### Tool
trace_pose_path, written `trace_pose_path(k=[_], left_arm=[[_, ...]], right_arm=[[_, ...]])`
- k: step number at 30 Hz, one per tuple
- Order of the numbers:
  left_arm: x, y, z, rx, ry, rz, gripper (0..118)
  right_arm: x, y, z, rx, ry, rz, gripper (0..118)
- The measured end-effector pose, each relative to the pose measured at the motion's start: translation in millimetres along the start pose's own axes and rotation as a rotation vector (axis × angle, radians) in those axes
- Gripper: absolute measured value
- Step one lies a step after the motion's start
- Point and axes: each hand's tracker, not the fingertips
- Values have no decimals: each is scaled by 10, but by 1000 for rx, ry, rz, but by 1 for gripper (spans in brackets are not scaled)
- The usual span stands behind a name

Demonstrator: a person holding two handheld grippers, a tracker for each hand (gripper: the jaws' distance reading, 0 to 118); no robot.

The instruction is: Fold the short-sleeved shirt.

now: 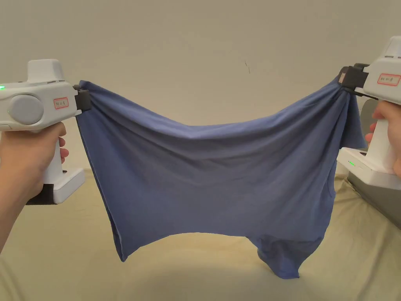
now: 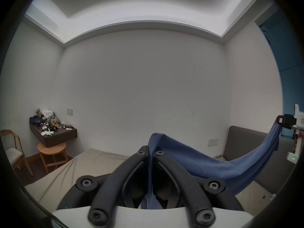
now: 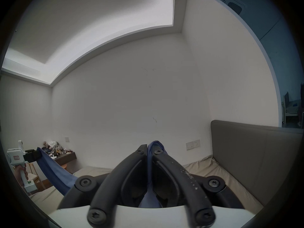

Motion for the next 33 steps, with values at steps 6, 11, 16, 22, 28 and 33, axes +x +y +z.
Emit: trace_pose_path(k=[6, 11, 16, 22, 28, 33], left_arm=[[-67, -559, 314, -67, -76, -54, 3], [-204, -1195, 684, -136, -130, -10, 3], [-308, -1918, 1286, -204, -155, -2, 3], [-399, -2724, 2196, -333, -191, -5, 3], [-488, -3361, 3083, -473, -230, -34, 3], [-593, -3560, 3669, -510, -225, -68, 3]], right_arm=[[128, -569, 341, -65, 25, -31, 7], [170, -1168, 830, -133, 82, -29, 6], [223, -1945, 1519, -181, 118, -54, 6], [339, -2811, 2394, -323, 115, -27, 7], [576, -3406, 3327, -453, 82, -47, 7], [790, -3609, 4013, -506, 56, -52, 7]])
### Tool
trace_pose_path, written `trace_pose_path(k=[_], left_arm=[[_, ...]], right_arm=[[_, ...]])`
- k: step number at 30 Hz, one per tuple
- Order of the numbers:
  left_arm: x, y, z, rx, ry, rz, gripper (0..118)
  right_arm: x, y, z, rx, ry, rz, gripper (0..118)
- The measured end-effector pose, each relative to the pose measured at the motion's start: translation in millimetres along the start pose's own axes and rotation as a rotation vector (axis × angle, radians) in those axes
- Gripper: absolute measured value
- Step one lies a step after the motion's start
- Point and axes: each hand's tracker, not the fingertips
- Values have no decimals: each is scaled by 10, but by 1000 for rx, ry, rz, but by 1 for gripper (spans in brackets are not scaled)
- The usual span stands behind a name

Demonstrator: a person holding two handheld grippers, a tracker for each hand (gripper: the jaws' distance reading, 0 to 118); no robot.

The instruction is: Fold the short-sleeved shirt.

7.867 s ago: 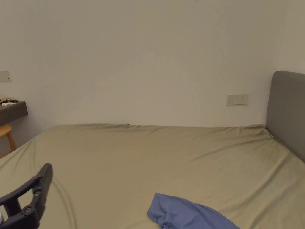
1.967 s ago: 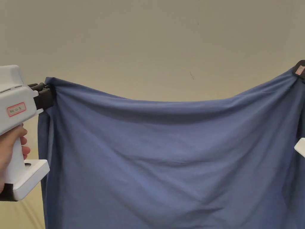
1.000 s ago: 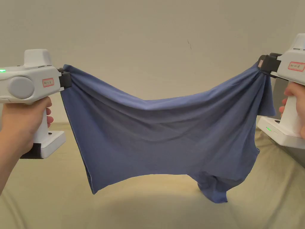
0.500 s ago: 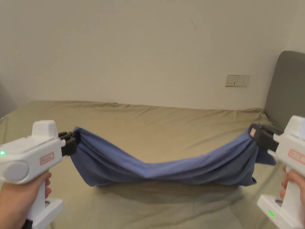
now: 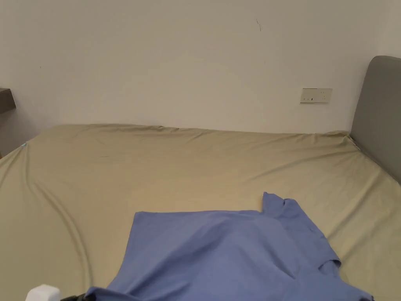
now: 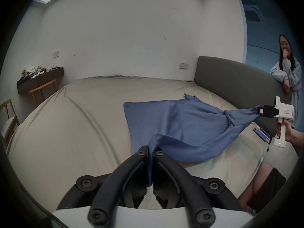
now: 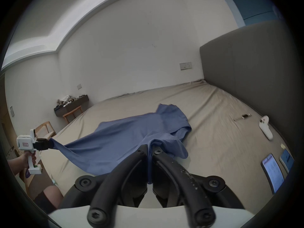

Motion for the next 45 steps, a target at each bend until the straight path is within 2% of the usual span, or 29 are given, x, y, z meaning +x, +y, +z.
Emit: trace_pose_path(k=[6, 9, 11, 12, 13, 14, 16, 17, 18, 19, 21, 22, 23, 26, 27, 28, 29, 30, 31, 32, 33, 34, 36, 37, 39, 41, 42, 44, 45], left_arm=[[-119, -496, 374, -84, 17, 46, 3], [-119, -703, 417, -117, 31, 63, 3], [-69, -780, 366, -132, 44, 46, 4], [-38, -807, 355, -133, 44, 52, 11], [-32, -818, 328, -131, 51, 73, 39], [-12, -822, 302, -131, 76, 84, 50], [-27, -797, 299, -135, 108, 136, 73], [-32, -769, 336, -132, 105, 166, 105], [-40, -730, 479, -43, 68, 175, 118], [-5, -655, 584, 4, 87, 157, 115], [83, -481, 848, 62, 117, 145, 116], [121, -403, 991, 100, 110, 140, 116], [174, -342, 1126, 136, 117, 128, 116], [404, -166, 1510, 204, 183, 126, 116], [458, -175, 1643, 256, 198, 144, 114], [505, -188, 1712, 293, 224, 161, 106], [560, -207, 1761, 288, 256, 152, 95], [621, -244, 1805, 286, 277, 121, 75], [676, -275, 1813, 280, 276, 118, 16], [715, -283, 1779, 257, 287, 102, 1], [734, -336, 1757, 252, 321, 109, 0], [707, -381, 1746, 240, 310, 109, 0], [670, -417, 1721, 222, 280, 121, 0], [656, -442, 1697, 215, 281, 131, 0], [601, -486, 1599, 187, 260, 126, 0], [522, -493, 1404, 107, 270, 99, 0], [477, -507, 1281, 58, 258, 98, 4], [344, -553, 1026, -8, 251, 107, 49], [270, -587, 852, -71, 266, 114, 60]], right_arm=[[115, -395, 417, -75, -67, 18, 7], [87, -544, 449, -101, -67, 65, 7], [112, -615, 383, -126, -63, 55, 7], [115, -662, 346, -126, -63, 51, 7], [110, -703, 317, -123, -67, 49, 19], [108, -722, 296, -119, -68, 52, 19], [96, -740, 300, -73, -122, 105, 35], [81, -737, 312, -60, -149, 126, 74], [80, -704, 347, -45, -134, 105, 114], [96, -662, 441, 43, -132, 84, 116], [23, -497, 723, 77, -147, 11, 116], [-28, -430, 848, 119, -152, 11, 118], [-80, -383, 959, 163, -156, 17, 118], [-354, -223, 1300, 227, -238, 110, 118], [-420, -206, 1368, 205, -265, 134, 118], [-468, -227, 1410, 194, -273, 144, 118], [-465, -297, 1401, 191, -271, 143, 117], [-501, -357, 1451, 205, -277, 143, 102], [-524, -422, 1489, 232, -273, 149, 63], [-544, -463, 1494, 239, -280, 155, 19], [-607, -485, 1521, 240, -334, 209, 3], [-604, -524, 1542, 244, -351, 228, 2], [-550, -548, 1591, 227, -279, 190, 3], [-531, -552, 1609, 229, -286, 168, 2], [-502, -568, 1655, 226, -288, 176, 2], [-518, -548, 1698, 224, -295, 170, 2], [-504, -544, 1724, 228, -291, 156, 2], [-510, -537, 1753, 237, -293, 154, 2], [-519, -499, 1762, 236, -295, 155, 2]])
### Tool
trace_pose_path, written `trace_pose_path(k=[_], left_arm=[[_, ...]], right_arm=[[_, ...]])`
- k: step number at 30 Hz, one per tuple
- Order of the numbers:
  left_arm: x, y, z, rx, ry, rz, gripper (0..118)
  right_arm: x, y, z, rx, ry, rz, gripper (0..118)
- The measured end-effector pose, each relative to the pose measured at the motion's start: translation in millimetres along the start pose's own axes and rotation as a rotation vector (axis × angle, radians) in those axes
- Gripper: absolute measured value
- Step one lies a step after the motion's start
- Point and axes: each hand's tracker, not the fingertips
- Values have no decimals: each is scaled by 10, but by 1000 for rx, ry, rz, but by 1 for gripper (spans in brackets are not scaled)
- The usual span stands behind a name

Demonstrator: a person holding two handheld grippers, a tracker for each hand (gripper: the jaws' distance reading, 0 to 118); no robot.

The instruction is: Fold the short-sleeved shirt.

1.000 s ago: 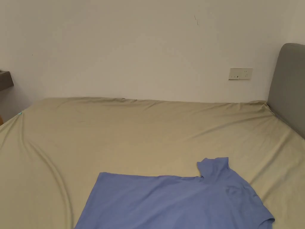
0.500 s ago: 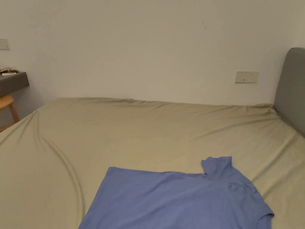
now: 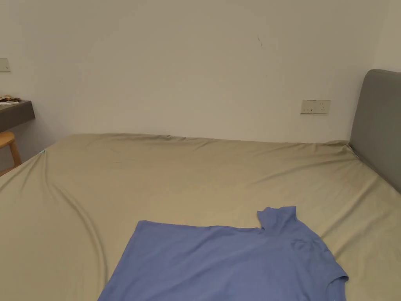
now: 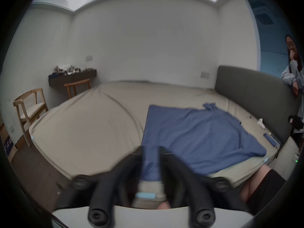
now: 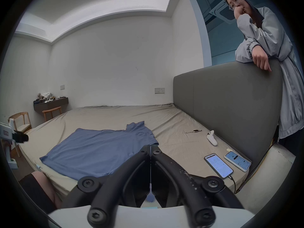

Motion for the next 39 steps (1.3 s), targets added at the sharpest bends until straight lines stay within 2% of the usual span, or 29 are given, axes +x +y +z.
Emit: trace_pose_path(k=[1, 2, 3, 4, 7, 9, 10, 11, 12, 13, 14, 16, 18, 20, 23, 27, 28, 29, 30, 31, 32, 33, 34, 37, 39], left_arm=[[-40, -42, -193, -48, 12, -3, 73], [-85, -87, -336, -77, 14, -1, 109], [-177, -117, -424, -90, 18, 7, 118], [-202, -120, -586, -105, -3, 11, 113], [-256, -255, -887, -242, 11, 51, 115], [-269, -318, -994, -279, -34, 54, 114], [-271, -324, -1005, -232, -44, 46, 111], [-222, -371, -1021, -232, -53, 39, 101], [-203, -386, -1025, -235, -61, 29, 83], [-181, -418, -1023, -229, -62, 22, 40], [-160, -453, -1048, -263, -77, 20, 2], [-9, -436, -949, -261, -46, 35, 3], [27, -382, -789, -213, -81, 50, 4], [-67, -358, -785, -212, -134, 74, 3], [-136, -279, -668, -177, -116, 85, 3], [-202, -117, -512, -142, -128, 91, 3], [-189, -94, -494, -132, -127, 73, 3], [-176, -77, -492, -134, -128, 54, 3], [-170, -58, -498, -143, -127, 43, 3], [-127, -58, -487, -144, -132, 40, 3], [-121, -62, -489, -144, -136, 36, 4], [-113, -58, -492, -145, -136, 36, 3], [-108, -55, -497, -146, -135, 37, 4], [-98, -65, -496, -152, -134, 39, 3], [-99, -66, -495, -155, -130, 40, 3]], right_arm=[[6, 11, 8, 1, 2, -4, 2], [7, 17, 15, 3, 3, -7, 3], [7, 20, 19, 6, -1, -11, 3], [29, 37, 7, 3, -3, -14, 2], [37, 30, -13, -16, -3, 4, 3], [68, 20, -66, -34, -7, 9, 3], [65, 10, -84, -40, -9, 7, 3], [70, 5, -109, -47, -9, -1, 3], [79, 1, -141, -58, -8, -12, 3], [71, -11, -165, -69, -8, -20, 3], [58, -28, -179, -73, -10, -26, 3], [49, -57, -216, -85, -2, -38, 3], [20, -85, -241, -97, 8, -41, 3], [20, -109, -275, -111, 21, -34, 3], [9, -123, -315, -128, 45, -22, 3], [0, -125, -460, -195, 112, 86, 3], [5, -164, -534, -214, 112, 109, 19], [8, -212, -607, -234, 126, 115, 19], [25, -290, -710, -267, 158, 100, 27], [30, -373, -822, -301, 147, 78, 39], [30, -463, -931, -341, 120, 79, 77], [36, -548, -1025, -381, 191, 82, 118], [156, -633, -1150, -397, 176, 101, 118], [173, -857, -1468, -533, 214, 36, 118], [266, -1010, -1639, -582, 179, 1, 118]])
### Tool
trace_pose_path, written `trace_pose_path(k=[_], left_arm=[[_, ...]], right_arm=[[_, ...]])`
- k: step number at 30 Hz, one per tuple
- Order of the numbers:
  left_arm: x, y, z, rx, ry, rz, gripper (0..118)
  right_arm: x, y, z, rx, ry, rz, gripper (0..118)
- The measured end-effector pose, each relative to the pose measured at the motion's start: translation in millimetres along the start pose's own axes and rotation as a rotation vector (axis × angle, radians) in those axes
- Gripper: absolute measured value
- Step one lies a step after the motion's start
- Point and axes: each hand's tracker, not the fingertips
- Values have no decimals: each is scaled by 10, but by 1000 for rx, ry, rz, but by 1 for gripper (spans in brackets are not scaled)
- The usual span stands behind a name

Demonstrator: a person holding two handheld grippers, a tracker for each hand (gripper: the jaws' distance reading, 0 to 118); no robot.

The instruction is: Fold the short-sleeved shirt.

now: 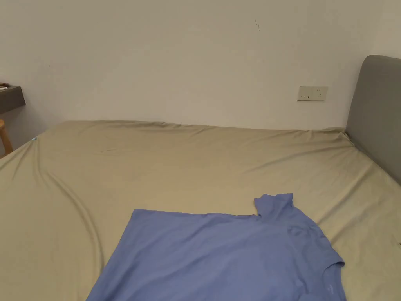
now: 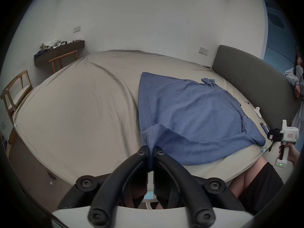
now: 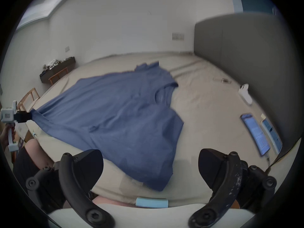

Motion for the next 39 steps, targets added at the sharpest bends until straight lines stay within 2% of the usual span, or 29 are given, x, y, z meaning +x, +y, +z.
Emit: trace_pose_path(k=[1, 3, 4, 5, 6, 7, 8, 9, 11, 13, 17, 21, 23, 26, 32, 35, 39], left_arm=[[-16, 6, 7, 1, -1, 6, 3], [-40, 23, 11, -1, -3, 11, 3], [-31, 27, 14, -2, -1, 12, 3], [-34, 32, 13, -4, 2, 11, 3], [-39, 39, 15, -7, 1, 11, 3], [-40, 42, 22, -7, -1, 12, 3], [-52, 40, 14, -5, -2, 14, 3], [-51, 43, 26, -3, -7, 17, 4], [-36, 43, 67, 4, -10, 16, 3], [-8, 33, 140, 25, -5, 10, 4], [8, 0, 384, 85, -27, 23, 3], [38, -124, 763, 160, -89, 10, 3], [34, -203, 911, 149, -92, 11, 3], [58, -305, 1035, 142, -85, 8, 3], [142, -210, 936, 140, -78, 2, 4], [134, -19, 770, 161, -78, 18, 3], [172, 341, 336, 161, -56, 30, 4]], right_arm=[[-133, -9, -78, -27, 5, -5, 118], [-68, -59, -212, -99, 16, -24, 115], [-62, -73, -250, -142, 22, -27, 95], [-86, -77, -278, -147, 21, -30, 69], [-105, -94, -240, -89, -39, -34, 56], [-82, -77, -180, -68, 7, -35, 36], [-61, -57, -158, -68, 85, -67, 10], [-100, -51, -107, -52, 144, -103, 10], [-193, -22, -9, -27, 42, -16, 10], [-247, -24, 102, 40, 37, 37, 10], [-165, -34, 413, 139, 56, -74, 10], [-92, -128, 904, 220, 47, -90, 10], [-64, -231, 1131, 251, 45, -122, 10], [-48, -329, 1280, 250, 45, -124, 10], [-67, -111, 1272, 292, 55, -125, 10], [-83, 194, 1068, 304, 50, -95, 10], [-58, 609, 605, 290, 55, -99, 10]])
